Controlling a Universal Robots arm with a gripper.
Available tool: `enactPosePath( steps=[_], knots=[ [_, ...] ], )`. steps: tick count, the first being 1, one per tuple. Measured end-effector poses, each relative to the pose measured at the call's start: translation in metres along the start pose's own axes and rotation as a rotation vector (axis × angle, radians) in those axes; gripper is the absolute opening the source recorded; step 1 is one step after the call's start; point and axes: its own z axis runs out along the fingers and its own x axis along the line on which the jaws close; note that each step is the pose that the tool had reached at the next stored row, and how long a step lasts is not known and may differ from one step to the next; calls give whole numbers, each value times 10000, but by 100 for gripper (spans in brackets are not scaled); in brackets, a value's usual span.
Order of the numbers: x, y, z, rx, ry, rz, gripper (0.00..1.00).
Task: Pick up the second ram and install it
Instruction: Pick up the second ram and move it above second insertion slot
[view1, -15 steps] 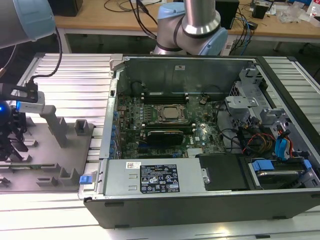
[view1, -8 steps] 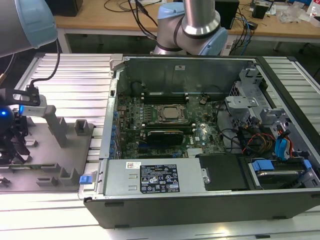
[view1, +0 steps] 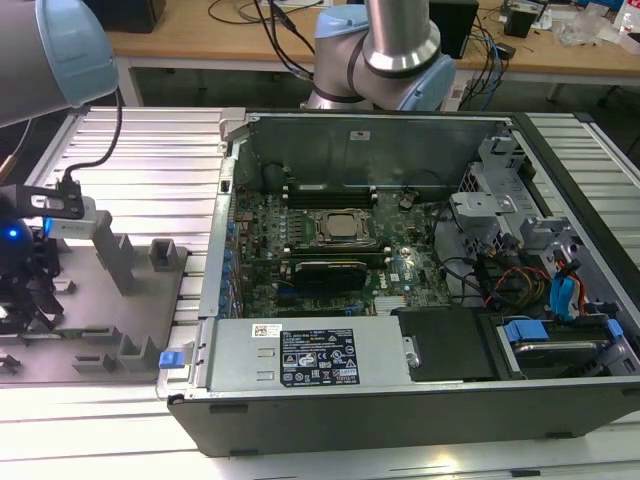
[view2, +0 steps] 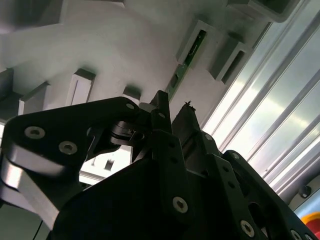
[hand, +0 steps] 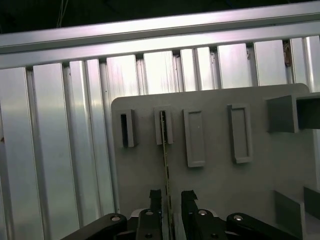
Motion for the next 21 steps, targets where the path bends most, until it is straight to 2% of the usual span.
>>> enactPosePath(
  steps=[9, 21],
  knots=[
    [-1, -1, 67, -1, 1, 0, 30],
    [-4, -2, 227, 0, 1, 0, 30]
  ],
)
